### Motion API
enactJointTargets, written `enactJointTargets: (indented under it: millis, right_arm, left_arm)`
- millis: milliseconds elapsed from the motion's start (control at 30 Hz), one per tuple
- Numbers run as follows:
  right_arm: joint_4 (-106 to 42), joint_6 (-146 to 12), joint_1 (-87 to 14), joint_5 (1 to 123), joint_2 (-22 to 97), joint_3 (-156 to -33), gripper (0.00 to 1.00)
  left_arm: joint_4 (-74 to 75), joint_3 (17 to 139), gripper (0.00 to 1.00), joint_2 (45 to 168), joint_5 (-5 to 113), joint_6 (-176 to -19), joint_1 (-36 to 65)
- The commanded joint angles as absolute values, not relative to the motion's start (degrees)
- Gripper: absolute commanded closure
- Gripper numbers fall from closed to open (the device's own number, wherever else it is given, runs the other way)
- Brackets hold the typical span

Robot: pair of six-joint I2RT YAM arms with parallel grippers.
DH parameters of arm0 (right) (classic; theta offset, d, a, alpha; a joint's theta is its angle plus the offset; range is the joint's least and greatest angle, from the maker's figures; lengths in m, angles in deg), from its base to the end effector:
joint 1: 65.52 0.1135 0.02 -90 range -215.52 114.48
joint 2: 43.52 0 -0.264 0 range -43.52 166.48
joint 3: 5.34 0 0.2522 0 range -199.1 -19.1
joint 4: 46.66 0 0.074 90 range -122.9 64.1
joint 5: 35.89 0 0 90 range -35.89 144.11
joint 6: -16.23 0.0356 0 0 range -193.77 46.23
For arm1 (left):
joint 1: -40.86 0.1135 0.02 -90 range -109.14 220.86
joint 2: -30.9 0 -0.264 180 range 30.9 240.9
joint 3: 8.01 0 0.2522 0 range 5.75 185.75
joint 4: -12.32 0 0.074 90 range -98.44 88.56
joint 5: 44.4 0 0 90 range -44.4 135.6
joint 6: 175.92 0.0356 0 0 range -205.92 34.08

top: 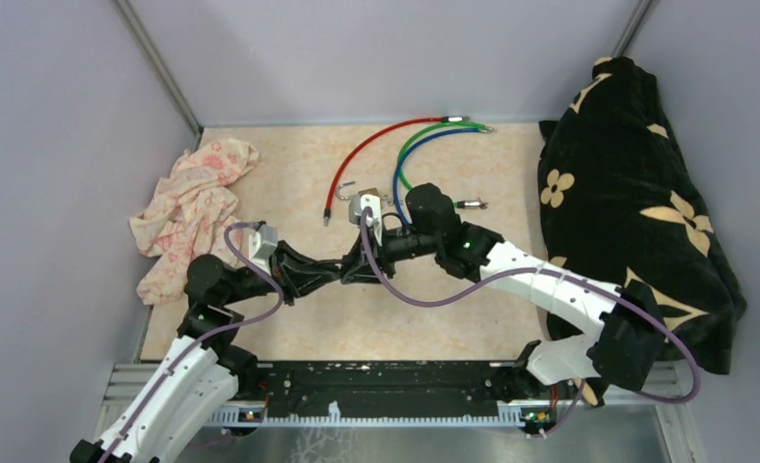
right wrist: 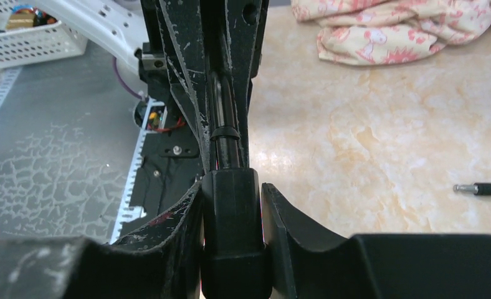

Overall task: Lock with the key
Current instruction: Lock the lock.

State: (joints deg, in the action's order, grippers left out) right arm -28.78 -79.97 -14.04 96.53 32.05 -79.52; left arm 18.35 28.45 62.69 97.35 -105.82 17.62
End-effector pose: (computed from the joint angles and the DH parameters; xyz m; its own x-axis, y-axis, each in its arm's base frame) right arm 0.1687 0.2505 0.3300 -0.0991 -0.2525 -0.9625 -0.9906 -0.0661 0.1194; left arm 0.1188 -0.0815 0.2909 -0.1641 -0.1589 -0.9736 0.9545 0.2237 -0.1974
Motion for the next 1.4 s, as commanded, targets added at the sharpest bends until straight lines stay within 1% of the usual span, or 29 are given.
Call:
enactJointTargets:
  millis: [0,67,133,167,200,233,433,533,600,733,900,933,1033,1200,1233,1267,1333,1367]
  right_arm:
    - [-43.13,-76.02,-16.41,96.17,27.93,-80.28,0.7]
    - [-44.13,-75.06,-17.0,97.86,28.02,-80.14,0.58]
    - [-45.73,-72.87,-17.78,99.65,27.96,-79.71,0.42]
    - [-47.06,-71.4,-18.23,100.05,27.82,-79.08,0.14]
    - [-48.63,-69.78,-18.85,100.51,27.58,-78.23,0.03]
    - [-50.91,-67.78,-19.5,101.21,27.27,-77.34,0.02]
    - [-72.18,-51.91,-21.22,105.25,28.05,-71.29,0.02]
    - [-85.83,-41.0,-20.97,103.36,29.94,-67.18,0.02]
    - [-90.42,-38.35,-20.24,101.68,30.74,-65.61,0.05]
    - [-89.7,-39.94,-17.44,98.67,31.36,-65.83,0.11]
    - [-91.44,-38.94,-16.52,96.43,32.74,-65.25,0.23]
    - [-91.84,-38.59,-16.43,96.29,33.09,-65.32,0.24]
    - [-92.85,-37.85,-16.03,96.43,34.46,-65.52,0.24]
    - [-94.2,-37.2,-15.96,95.85,35.59,-65.08,0.21]
    - [-94.76,-36.77,-15.95,96.43,36.21,-65.33,0.23]
    - [-95.32,-36.39,-15.91,97.03,36.6,-65.59,0.27]
    - [-95.6,-35.81,-15.79,97.99,37.31,-66.54,0.45]
    - [-95.59,-35.81,-15.63,98.17,37.48,-66.7,0.55]
  left_arm:
    - [27.64,29.31,1.0,60.25,95.93,-110.36,18.58]
    - [29.1,29.26,1.0,59.82,95.9,-111.61,19.13]
    - [30.29,29.29,1.0,59.38,95.84,-112.82,19.58]
    - [30.73,29.35,1.0,59.07,95.75,-113.22,19.82]
    - [31.13,29.31,1.0,58.87,95.67,-113.7,20.04]
    - [31.54,29.26,1.0,58.51,95.58,-114.31,20.34]
    - [34.68,28.12,1.0,57.02,94.81,-116.48,21.71]
    - [35.41,27.68,1.0,56.68,94.53,-117.24,21.98]
    - [35.55,27.43,1.0,56.52,94.33,-117.38,22.04]
    - [35.87,27.37,1.0,56.47,93.89,-117.74,22.16]
    - [36.61,27.37,1.0,56.39,93.65,-118.79,22.45]
    - [36.61,27.37,1.0,56.32,93.57,-119.13,22.49]
    - [37.06,27.2,1.0,56.3,93.26,-120.08,22.65]
    - [37.76,27.37,1.0,56.4,93.14,-122.19,22.9]
    - [37.94,27.3,1.0,56.51,93.08,-122.57,22.93]
    - [38.09,27.29,1.0,56.64,93.09,-122.72,22.93]
    - [38.04,27.29,1.0,56.73,93.12,-122.58,22.93]
    - [37.96,27.29,1.0,56.74,93.27,-122.56,22.96]
